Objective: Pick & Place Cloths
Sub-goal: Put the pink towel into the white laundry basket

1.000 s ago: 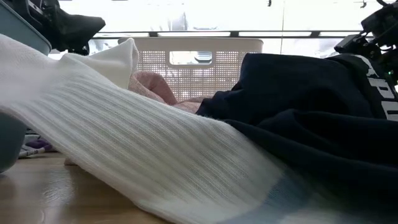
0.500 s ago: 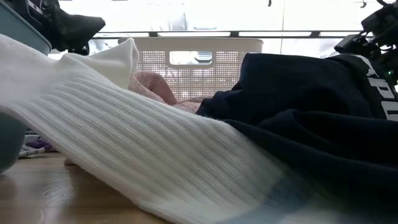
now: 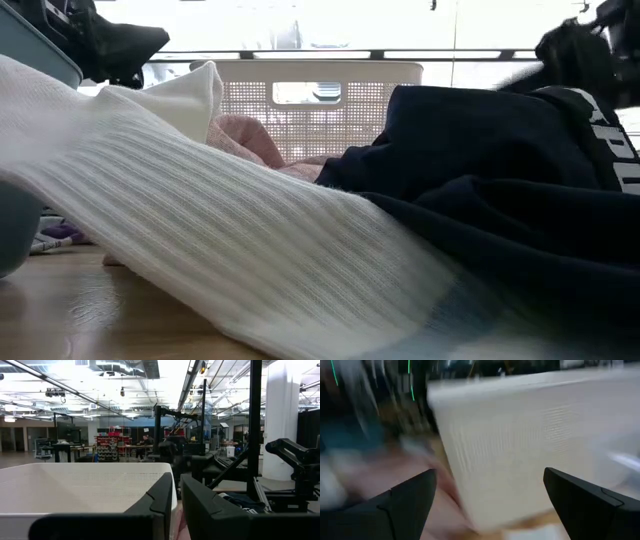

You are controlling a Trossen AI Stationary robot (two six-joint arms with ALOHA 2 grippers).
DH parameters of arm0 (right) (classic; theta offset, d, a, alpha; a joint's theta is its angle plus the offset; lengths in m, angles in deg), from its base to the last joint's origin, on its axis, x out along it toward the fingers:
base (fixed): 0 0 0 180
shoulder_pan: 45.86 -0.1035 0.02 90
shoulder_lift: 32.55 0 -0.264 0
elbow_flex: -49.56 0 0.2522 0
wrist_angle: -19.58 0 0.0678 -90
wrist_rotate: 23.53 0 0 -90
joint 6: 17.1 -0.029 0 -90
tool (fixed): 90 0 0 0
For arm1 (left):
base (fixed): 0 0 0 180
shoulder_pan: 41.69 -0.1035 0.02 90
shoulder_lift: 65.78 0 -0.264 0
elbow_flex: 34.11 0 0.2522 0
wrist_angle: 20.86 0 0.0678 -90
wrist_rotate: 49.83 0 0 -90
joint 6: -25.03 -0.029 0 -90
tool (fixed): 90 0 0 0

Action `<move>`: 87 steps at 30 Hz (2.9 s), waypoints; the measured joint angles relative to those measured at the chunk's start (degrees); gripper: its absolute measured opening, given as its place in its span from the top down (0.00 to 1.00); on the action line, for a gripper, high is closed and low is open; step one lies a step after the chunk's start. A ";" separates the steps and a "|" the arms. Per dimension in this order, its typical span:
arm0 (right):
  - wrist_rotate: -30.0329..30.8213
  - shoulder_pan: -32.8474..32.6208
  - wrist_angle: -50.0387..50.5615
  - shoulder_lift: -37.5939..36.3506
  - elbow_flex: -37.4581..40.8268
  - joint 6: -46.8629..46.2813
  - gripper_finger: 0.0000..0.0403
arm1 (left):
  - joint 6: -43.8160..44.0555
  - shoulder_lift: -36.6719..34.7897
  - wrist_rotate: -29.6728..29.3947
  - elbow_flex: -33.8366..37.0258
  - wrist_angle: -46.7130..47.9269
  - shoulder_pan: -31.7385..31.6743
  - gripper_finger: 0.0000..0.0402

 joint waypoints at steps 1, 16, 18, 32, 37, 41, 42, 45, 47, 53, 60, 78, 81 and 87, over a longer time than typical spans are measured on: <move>0.02 0.00 -1.76 -0.02 0.00 -6.76 0.10 | 0.01 -0.01 -0.02 0.00 0.00 0.00 0.89; 6.78 0.00 -15.96 -0.02 0.00 -47.59 0.10 | 0.00 -0.02 0.00 0.00 -0.02 0.00 0.89; 8.63 0.00 -16.60 -0.02 0.00 -52.04 0.10 | 0.00 -0.01 0.00 0.00 0.00 0.00 0.88; 14.01 0.02 -19.68 0.28 0.00 -53.96 0.10 | 0.02 -0.01 0.00 0.00 0.02 0.01 0.89; 13.96 0.00 -21.28 0.30 0.00 -54.38 0.10 | 0.00 -0.02 0.00 0.00 0.02 0.02 0.89; 12.00 0.00 -21.96 0.75 0.00 -54.48 0.10 | 0.01 -0.02 -0.01 0.00 0.04 0.02 0.88; 9.91 0.00 -22.41 0.75 -0.12 -53.37 0.10 | 0.00 0.00 0.00 0.00 0.04 0.02 0.89; 2.74 -0.02 -22.05 0.83 -2.63 -50.76 0.10 | 0.00 -0.01 -0.01 0.00 0.09 0.00 0.89; -1.07 -0.02 -19.90 1.54 -5.23 -49.61 0.10 | 0.00 -0.02 -0.01 0.00 0.12 0.01 0.89; -10.31 0.00 6.64 4.38 -17.50 -47.14 0.10 | 0.02 -0.02 -0.02 0.00 0.35 0.02 0.89; -13.28 0.00 48.64 12.48 -32.37 -44.52 0.10 | 0.01 -0.02 0.00 0.00 0.39 0.02 0.88; -22.30 -3.57 45.46 40.52 -38.14 -35.38 0.10 | 0.02 -0.01 -0.01 0.00 0.70 0.01 0.89; -22.47 -4.34 41.75 44.15 -38.16 -35.12 0.10 | 0.00 -0.02 -0.02 0.00 0.70 0.02 0.88; -22.34 -4.90 38.39 52.87 -38.16 -34.72 0.10 | 0.01 0.00 0.00 0.00 0.82 0.01 0.89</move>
